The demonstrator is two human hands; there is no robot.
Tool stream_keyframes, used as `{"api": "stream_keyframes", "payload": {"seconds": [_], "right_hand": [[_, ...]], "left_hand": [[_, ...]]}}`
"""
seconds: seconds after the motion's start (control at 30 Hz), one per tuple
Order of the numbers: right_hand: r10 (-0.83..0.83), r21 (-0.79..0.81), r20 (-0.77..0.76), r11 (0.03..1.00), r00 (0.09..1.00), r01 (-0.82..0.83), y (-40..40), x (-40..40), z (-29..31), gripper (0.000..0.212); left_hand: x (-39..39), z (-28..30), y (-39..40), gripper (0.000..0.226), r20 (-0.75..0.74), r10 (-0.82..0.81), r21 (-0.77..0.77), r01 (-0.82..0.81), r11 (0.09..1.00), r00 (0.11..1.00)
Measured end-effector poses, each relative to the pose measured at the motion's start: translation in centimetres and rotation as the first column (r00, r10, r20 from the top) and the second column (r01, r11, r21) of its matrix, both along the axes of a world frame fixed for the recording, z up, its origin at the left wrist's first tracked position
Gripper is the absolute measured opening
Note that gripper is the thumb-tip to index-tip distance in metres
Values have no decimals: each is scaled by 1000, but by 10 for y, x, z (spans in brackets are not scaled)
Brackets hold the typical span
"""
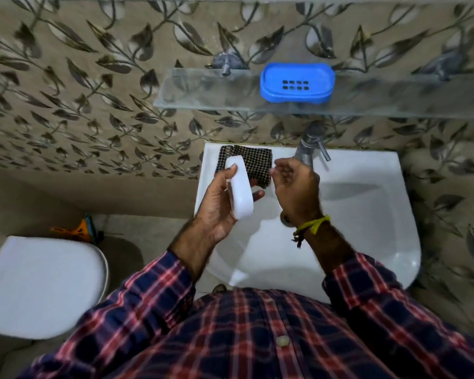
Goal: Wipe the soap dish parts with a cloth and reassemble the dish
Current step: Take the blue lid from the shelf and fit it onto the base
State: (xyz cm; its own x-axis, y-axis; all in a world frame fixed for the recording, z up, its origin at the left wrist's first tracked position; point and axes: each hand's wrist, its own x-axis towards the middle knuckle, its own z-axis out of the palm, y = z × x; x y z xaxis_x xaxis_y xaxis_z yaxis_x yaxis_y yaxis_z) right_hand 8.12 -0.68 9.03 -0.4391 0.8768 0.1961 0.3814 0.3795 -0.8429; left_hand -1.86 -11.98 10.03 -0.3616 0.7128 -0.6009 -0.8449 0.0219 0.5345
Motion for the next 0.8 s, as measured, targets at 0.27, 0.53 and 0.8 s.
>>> {"api": "stream_keyframes", "payload": {"seconds": [0.27,0.53,0.8], "right_hand": [[11,177,-35,984,999,-5,8,28,33,11],[94,429,-23,900,995,-75,57,32,91,37],[281,323,305,869,910,-376,116,6,114,85]], "left_hand": [[22,-1,11,34,-225,20,-65,-35,997,974],[12,37,19,47,-664,118,41,-122,992,738],[-1,74,29,51,-622,183,34,-207,978,762]]}}
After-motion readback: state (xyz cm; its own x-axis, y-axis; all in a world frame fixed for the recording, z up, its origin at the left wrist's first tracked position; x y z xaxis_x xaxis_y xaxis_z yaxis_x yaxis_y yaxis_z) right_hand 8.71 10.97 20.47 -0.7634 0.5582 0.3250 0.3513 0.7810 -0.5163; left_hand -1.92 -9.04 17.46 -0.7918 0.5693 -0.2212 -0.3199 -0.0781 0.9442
